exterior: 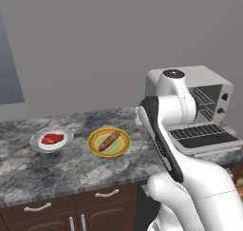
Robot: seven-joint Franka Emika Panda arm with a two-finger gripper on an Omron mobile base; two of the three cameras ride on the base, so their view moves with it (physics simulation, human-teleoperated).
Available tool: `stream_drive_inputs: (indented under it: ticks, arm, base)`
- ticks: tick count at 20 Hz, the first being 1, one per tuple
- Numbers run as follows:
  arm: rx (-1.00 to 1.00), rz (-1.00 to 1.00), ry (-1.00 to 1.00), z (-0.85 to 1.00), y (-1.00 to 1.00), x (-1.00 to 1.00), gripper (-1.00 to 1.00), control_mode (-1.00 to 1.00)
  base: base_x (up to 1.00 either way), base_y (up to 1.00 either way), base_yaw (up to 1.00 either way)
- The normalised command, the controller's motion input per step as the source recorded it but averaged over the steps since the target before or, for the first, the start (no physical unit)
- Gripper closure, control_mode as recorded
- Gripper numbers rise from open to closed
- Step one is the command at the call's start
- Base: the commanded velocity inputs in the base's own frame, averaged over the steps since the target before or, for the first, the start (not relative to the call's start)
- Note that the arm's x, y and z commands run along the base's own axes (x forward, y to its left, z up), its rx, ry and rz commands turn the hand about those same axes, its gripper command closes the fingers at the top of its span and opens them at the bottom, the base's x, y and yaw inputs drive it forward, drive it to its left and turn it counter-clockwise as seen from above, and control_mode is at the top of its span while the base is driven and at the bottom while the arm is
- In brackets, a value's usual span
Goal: Open the toaster oven door. Place the baguette on the bottom rack in the toaster oven and place the steak on the top rack.
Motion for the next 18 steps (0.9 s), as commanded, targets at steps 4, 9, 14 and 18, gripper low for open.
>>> stream_drive_inputs:
  ticks: [4, 9, 14, 18]
  arm:
    - [0.00, -0.12, 0.00, -0.24, 0.34, 0.25, -1.00, -1.00]
    - [0.00, -0.08, 0.00, -0.01, 0.17, 0.16, -1.00, -1.00]
    - [0.00, -0.06, 0.03, -0.01, 0.25, 0.23, -1.00, -1.00]
    - [0.00, -0.06, 0.05, -0.16, 0.28, 0.30, -1.00, -1.00]
  base:
    - [0.00, 0.00, 0.00]
    - [0.00, 0.00, 0.00]
    - [0.00, 0.00, 0.00]
    - [0.00, 0.00, 0.00]
